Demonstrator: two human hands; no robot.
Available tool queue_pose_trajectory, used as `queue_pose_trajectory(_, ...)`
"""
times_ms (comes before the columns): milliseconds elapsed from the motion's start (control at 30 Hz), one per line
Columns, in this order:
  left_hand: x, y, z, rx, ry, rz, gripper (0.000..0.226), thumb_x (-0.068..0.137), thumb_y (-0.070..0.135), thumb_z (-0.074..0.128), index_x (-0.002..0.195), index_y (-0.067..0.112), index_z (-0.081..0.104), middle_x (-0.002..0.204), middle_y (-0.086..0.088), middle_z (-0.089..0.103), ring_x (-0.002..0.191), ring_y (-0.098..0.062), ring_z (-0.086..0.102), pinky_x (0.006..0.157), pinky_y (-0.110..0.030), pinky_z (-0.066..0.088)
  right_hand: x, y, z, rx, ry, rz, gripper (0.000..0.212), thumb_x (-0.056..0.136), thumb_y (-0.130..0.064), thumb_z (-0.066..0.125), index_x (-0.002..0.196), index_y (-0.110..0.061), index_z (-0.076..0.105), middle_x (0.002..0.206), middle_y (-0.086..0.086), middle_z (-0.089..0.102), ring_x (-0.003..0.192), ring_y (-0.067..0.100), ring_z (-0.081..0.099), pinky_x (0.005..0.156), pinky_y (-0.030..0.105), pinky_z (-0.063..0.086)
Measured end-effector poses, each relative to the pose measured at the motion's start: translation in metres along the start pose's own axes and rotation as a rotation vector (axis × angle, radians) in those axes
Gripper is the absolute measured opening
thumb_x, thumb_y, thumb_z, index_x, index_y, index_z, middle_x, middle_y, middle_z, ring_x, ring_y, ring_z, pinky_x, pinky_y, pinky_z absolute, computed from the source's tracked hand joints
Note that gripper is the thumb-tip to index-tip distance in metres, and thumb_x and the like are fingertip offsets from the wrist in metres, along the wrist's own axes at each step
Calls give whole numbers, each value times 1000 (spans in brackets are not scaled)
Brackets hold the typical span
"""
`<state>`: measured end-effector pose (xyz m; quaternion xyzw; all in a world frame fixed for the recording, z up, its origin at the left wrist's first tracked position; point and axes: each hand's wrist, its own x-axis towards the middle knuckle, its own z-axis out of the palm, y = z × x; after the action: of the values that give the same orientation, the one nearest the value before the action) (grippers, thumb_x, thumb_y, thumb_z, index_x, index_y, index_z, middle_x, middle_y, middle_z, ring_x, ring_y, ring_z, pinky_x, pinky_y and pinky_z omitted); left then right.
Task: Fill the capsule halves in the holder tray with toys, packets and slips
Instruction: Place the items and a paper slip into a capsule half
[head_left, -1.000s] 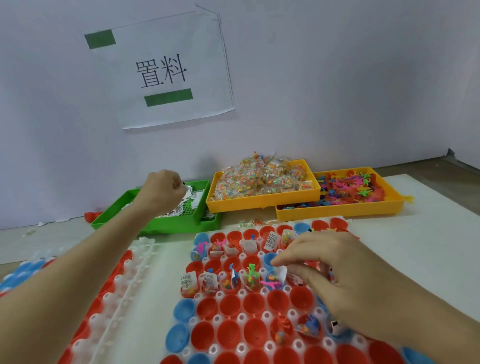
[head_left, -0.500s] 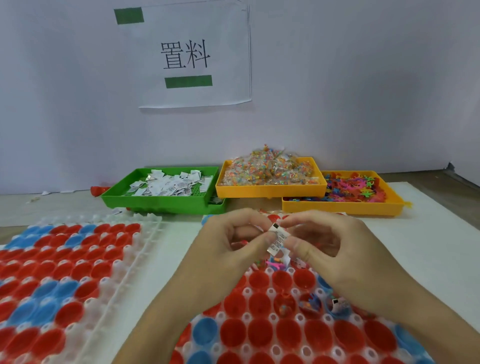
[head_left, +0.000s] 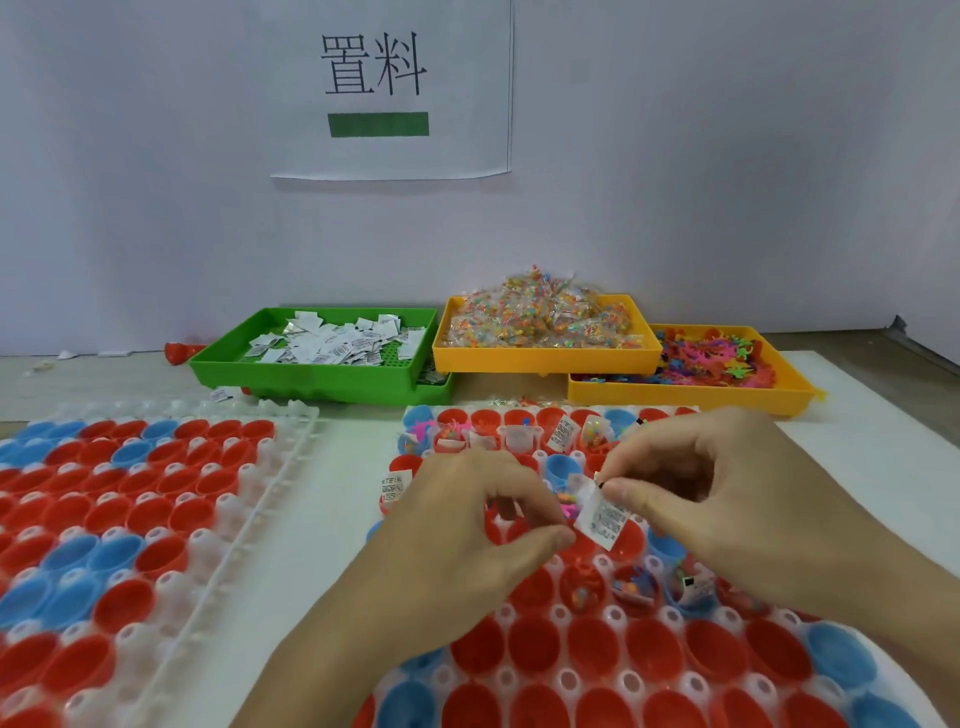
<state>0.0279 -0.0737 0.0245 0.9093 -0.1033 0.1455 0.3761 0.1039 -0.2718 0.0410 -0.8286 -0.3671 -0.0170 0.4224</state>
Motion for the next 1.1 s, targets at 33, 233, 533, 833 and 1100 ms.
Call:
queue_pose_trajectory(33, -1, 0, 0, 31, -35, -8, 8, 80, 34, 79, 78, 27, 77, 79, 15, 66, 80, -4, 57, 69, -12, 35, 0, -1, 1, -27, -26, -5, 17, 84, -17, 77, 74, -30, 77, 68, -18, 70, 64, 1, 65, 55, 8, 45)
queue_pose_trajectory(233, -1, 1, 2, 79, -131, -66, 23, 68, 53, 81, 78, 33, 76, 85, 18, 61, 87, -2, 54, 72, -16, 39, -5, -2, 11, -109, -123, -24, 14, 87, -21, 75, 77, -30, 76, 70, -18, 69, 72, 1, 65, 63, 11, 47)
queue_pose_trajectory(533, -1, -1, 3, 116, -161, -77, 20, 69, 51, 80, 80, 35, 73, 88, 19, 60, 89, -3, 55, 78, -23, 44, -7, 0, 13, -157, -196, -40, 11, 87, -23, 73, 79, -30, 76, 73, -18, 68, 76, 1, 64, 66, 14, 49)
queue_pose_trajectory(833, -1, -1, 1, 113, -159, -74, 18, 69, 47, 83, 81, 36, 74, 89, 20, 59, 89, -6, 55, 76, -24, 45, -7, -1, 14, -195, -214, -74, 9, 87, -25, 73, 83, -30, 78, 73, -22, 66, 81, -4, 62, 69, 11, 47)
queue_pose_trajectory(1100, -1, 0, 2, 117, -220, -36, 16, 70, 44, 84, 84, 44, 77, 87, 15, 56, 88, -8, 51, 75, -20, 39, -7, 2, 17, -214, -224, -79, 8, 86, -25, 73, 83, -30, 77, 71, -22, 64, 76, 0, 62, 65, 13, 47)
